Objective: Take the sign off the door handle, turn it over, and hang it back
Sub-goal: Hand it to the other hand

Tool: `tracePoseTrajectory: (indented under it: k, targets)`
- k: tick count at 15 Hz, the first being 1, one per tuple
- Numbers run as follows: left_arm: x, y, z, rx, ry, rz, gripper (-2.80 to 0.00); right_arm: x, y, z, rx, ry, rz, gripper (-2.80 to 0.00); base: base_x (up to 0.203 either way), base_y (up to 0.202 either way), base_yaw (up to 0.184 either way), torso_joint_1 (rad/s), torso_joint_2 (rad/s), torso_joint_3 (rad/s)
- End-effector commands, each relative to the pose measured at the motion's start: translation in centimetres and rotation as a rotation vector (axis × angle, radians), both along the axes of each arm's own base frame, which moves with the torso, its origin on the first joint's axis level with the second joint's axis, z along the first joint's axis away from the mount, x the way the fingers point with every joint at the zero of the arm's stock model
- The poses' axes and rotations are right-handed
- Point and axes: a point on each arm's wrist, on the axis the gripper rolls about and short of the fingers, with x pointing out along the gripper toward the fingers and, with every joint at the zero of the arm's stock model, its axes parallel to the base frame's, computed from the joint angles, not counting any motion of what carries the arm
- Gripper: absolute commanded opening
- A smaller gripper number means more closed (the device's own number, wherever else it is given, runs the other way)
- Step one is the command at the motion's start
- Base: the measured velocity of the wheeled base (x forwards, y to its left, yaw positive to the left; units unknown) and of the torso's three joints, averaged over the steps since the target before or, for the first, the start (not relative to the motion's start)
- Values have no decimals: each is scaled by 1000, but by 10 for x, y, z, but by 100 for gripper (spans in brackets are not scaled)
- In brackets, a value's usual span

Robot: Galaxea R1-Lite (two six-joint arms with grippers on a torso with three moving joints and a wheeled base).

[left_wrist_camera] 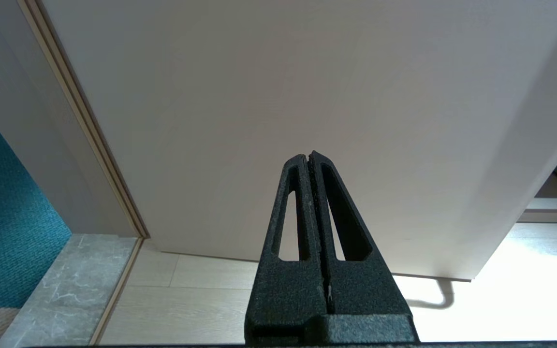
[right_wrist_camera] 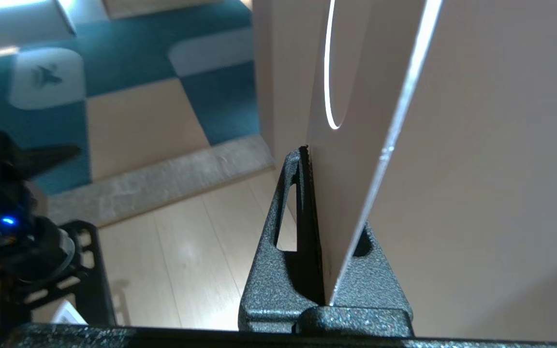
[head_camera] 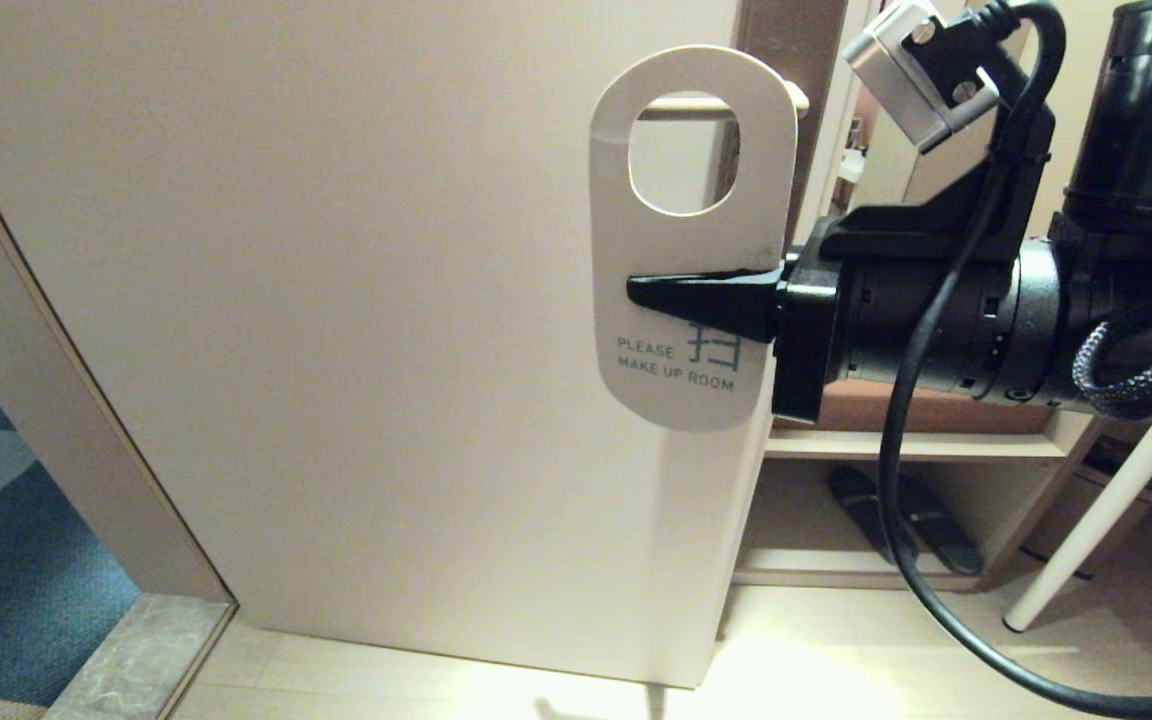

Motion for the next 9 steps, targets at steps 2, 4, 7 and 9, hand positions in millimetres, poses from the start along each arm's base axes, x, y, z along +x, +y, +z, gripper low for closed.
tracePoseTrajectory:
  k: [2,4,7,9]
  targets:
    - [0,0,0,0,2,0,-280,11,17,6,18,-14,26,-280,0,0,0,0,0,0]
    - [0,0,0,0,2,0,-280,18,35,13,40,-33,56,-280,0,0,0,0,0,0]
    - [0,0,0,0,2,1,-280,19,62,18,59,-51,108,-280,0,0,0,0,0,0]
    - [0,0,0,0,2,0,-280,14,68,18,57,-50,127,-280,0,0,0,0,0,0]
